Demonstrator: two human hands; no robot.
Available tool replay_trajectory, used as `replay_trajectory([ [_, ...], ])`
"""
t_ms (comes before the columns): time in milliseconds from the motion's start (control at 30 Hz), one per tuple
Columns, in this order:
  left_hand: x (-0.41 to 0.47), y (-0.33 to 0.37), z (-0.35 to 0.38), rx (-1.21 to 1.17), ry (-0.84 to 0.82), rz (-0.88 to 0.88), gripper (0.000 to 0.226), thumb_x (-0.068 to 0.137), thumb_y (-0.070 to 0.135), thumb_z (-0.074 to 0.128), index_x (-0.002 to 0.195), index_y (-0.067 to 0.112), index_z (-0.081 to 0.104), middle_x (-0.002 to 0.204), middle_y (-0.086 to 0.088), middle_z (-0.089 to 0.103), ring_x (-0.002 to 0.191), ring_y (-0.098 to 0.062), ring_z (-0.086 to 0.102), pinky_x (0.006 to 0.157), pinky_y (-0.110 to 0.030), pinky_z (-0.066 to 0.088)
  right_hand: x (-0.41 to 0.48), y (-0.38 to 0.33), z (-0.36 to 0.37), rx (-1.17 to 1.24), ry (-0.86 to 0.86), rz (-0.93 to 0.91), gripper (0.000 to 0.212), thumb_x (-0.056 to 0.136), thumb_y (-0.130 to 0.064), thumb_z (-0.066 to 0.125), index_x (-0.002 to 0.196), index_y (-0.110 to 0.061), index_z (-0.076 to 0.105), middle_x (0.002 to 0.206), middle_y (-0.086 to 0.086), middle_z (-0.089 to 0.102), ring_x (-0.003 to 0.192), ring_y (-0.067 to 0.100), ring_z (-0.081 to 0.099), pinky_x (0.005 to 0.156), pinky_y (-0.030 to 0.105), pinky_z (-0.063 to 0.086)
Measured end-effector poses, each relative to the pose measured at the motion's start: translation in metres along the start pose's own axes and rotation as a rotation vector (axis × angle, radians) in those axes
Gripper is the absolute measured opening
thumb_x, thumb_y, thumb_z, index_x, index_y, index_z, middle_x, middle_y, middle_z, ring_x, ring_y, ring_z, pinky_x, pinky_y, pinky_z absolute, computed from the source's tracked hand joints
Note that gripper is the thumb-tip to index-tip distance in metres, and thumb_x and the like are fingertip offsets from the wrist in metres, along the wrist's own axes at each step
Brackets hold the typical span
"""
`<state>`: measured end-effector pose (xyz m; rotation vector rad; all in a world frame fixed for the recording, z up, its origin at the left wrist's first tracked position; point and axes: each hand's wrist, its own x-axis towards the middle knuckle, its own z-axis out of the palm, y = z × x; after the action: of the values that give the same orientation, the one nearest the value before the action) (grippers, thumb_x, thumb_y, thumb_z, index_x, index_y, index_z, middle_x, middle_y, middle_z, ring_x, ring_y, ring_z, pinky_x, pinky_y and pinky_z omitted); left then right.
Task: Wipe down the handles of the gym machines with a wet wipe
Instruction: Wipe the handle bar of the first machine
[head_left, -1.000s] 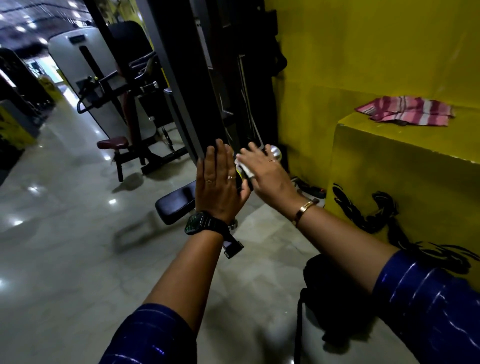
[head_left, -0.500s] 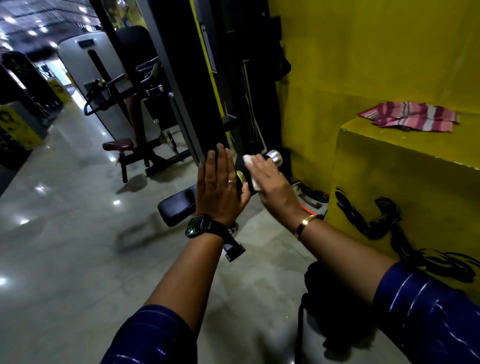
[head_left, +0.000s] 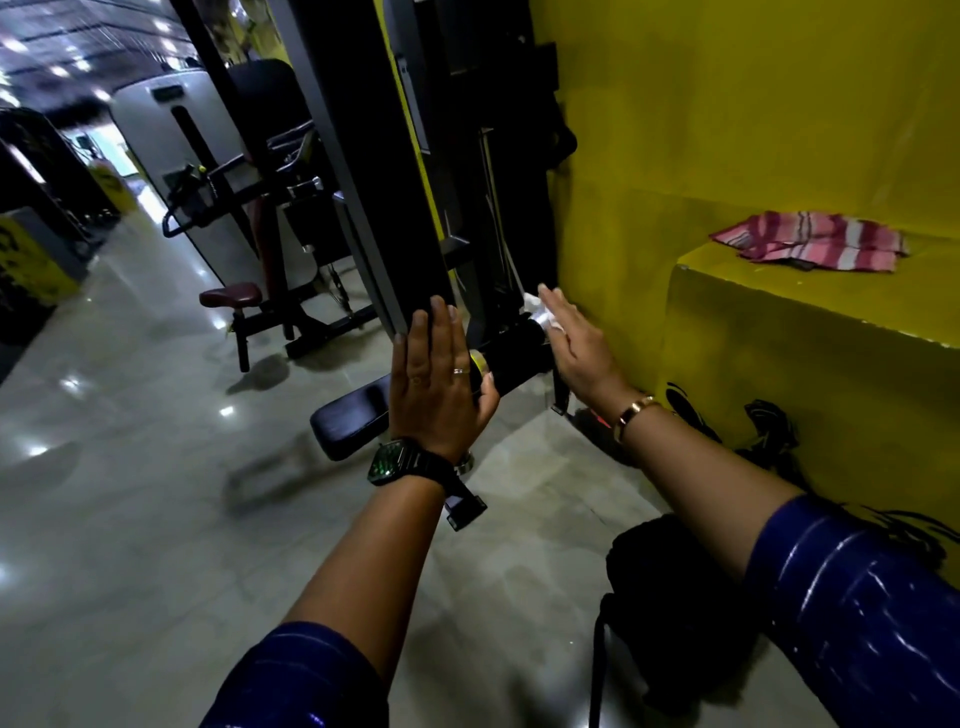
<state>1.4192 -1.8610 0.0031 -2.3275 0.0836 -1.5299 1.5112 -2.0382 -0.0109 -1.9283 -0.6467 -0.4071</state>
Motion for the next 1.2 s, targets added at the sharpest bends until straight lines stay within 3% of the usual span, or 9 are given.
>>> replay_trajectory([
  [133, -0.001, 0.000, 0.000, -0.009, 0.005, 0.005, 0.093, 0.086, 0.045, 0.050, 0.154, 0.002, 0.004, 0.162, -0.012, -0.013, 0.150, -0.026, -0.011, 0.122, -0.041, -0.001, 0.006, -0.008, 0.002, 0.074, 0.007, -0.022, 0.044, 0.102, -0.011, 0.039, 0.146, -0.008, 0.036, 0.148, 0.003, 0.039, 0.140, 0.012, 0.029, 0.116, 0.027, 0.027],
  [367, -0.001, 0.001, -0.001, 0.009, 0.019, 0.005, 0.097, 0.084, 0.045, 0.053, 0.154, 0.003, 0.001, 0.161, -0.012, -0.016, 0.150, -0.026, -0.011, 0.122, -0.040, -0.002, -0.042, 0.021, 0.014, -0.221, 0.042, -0.276, 0.054, 0.098, -0.018, 0.029, 0.151, -0.008, 0.022, 0.159, 0.005, 0.017, 0.149, 0.023, 0.006, 0.119, 0.051, 0.009],
  [500, 0.000, 0.001, -0.002, 0.003, 0.015, 0.008, 0.098, 0.084, 0.046, 0.054, 0.154, 0.003, -0.001, 0.161, -0.012, -0.017, 0.149, -0.026, -0.013, 0.122, -0.040, -0.002, -0.015, 0.014, 0.009, -0.272, 0.020, -0.366, 0.050, 0.093, -0.018, 0.036, 0.140, -0.004, 0.046, 0.147, 0.014, 0.043, 0.142, 0.028, 0.026, 0.117, 0.044, 0.023],
  [567, 0.000, 0.001, -0.002, 0.001, 0.003, 0.004, 0.100, 0.083, 0.045, 0.055, 0.154, 0.003, -0.002, 0.162, -0.013, -0.014, 0.149, -0.026, -0.013, 0.122, -0.040, -0.003, 0.004, 0.003, 0.008, -0.288, 0.014, -0.323, 0.046, 0.093, -0.025, 0.038, 0.129, -0.003, 0.057, 0.127, 0.015, 0.059, 0.124, 0.030, 0.044, 0.105, 0.043, 0.038],
  [667, -0.001, 0.002, -0.003, 0.018, 0.000, 0.006, 0.100, 0.083, 0.044, 0.056, 0.154, 0.002, 0.000, 0.159, -0.017, 0.002, 0.149, -0.027, -0.013, 0.122, -0.039, -0.003, 0.012, -0.006, 0.015, -0.243, 0.022, -0.233, 0.049, 0.094, -0.038, 0.036, 0.122, -0.007, 0.062, 0.116, 0.010, 0.064, 0.113, 0.030, 0.051, 0.096, 0.038, 0.040],
  [833, 0.000, 0.001, -0.002, 0.005, 0.005, 0.011, 0.100, 0.083, 0.043, 0.057, 0.154, 0.002, -0.001, 0.161, -0.013, -0.016, 0.149, -0.026, -0.013, 0.122, -0.039, -0.002, -0.029, -0.001, 0.044, 0.012, 0.344, -0.166, 0.046, 0.101, -0.027, 0.034, 0.137, -0.002, 0.048, 0.148, 0.014, 0.041, 0.140, 0.026, 0.035, 0.115, 0.037, 0.028],
  [933, 0.001, 0.002, -0.003, 0.002, 0.011, 0.009, 0.101, 0.082, 0.043, 0.057, 0.153, 0.002, -0.001, 0.161, -0.013, -0.017, 0.149, -0.026, -0.013, 0.122, -0.039, -0.002, -0.030, -0.005, 0.051, 0.151, 0.412, -0.102, 0.049, 0.103, -0.028, 0.028, 0.136, 0.000, 0.049, 0.146, 0.010, 0.043, 0.140, 0.022, 0.036, 0.114, 0.037, 0.031],
  [1100, 0.000, 0.001, -0.003, 0.006, -0.002, 0.007, 0.101, 0.083, 0.044, 0.056, 0.153, 0.002, -0.003, 0.161, -0.014, -0.018, 0.149, -0.027, -0.013, 0.122, -0.039, -0.004, 0.018, -0.019, 0.023, 0.272, 0.218, 0.216, 0.029, 0.099, -0.029, 0.046, 0.110, -0.014, 0.069, 0.110, -0.001, 0.067, 0.107, 0.013, 0.061, 0.093, 0.035, 0.050],
  [1200, 0.000, 0.002, -0.003, -0.002, -0.008, 0.007, 0.100, 0.083, 0.044, 0.055, 0.154, 0.003, -0.003, 0.161, -0.013, -0.017, 0.149, -0.027, -0.013, 0.122, -0.039, -0.004, 0.025, -0.020, 0.020, 0.364, 0.154, 0.405, 0.024, 0.098, -0.025, 0.050, 0.114, -0.017, 0.066, 0.112, 0.000, 0.066, 0.106, 0.014, 0.060, 0.090, 0.028, 0.049],
])
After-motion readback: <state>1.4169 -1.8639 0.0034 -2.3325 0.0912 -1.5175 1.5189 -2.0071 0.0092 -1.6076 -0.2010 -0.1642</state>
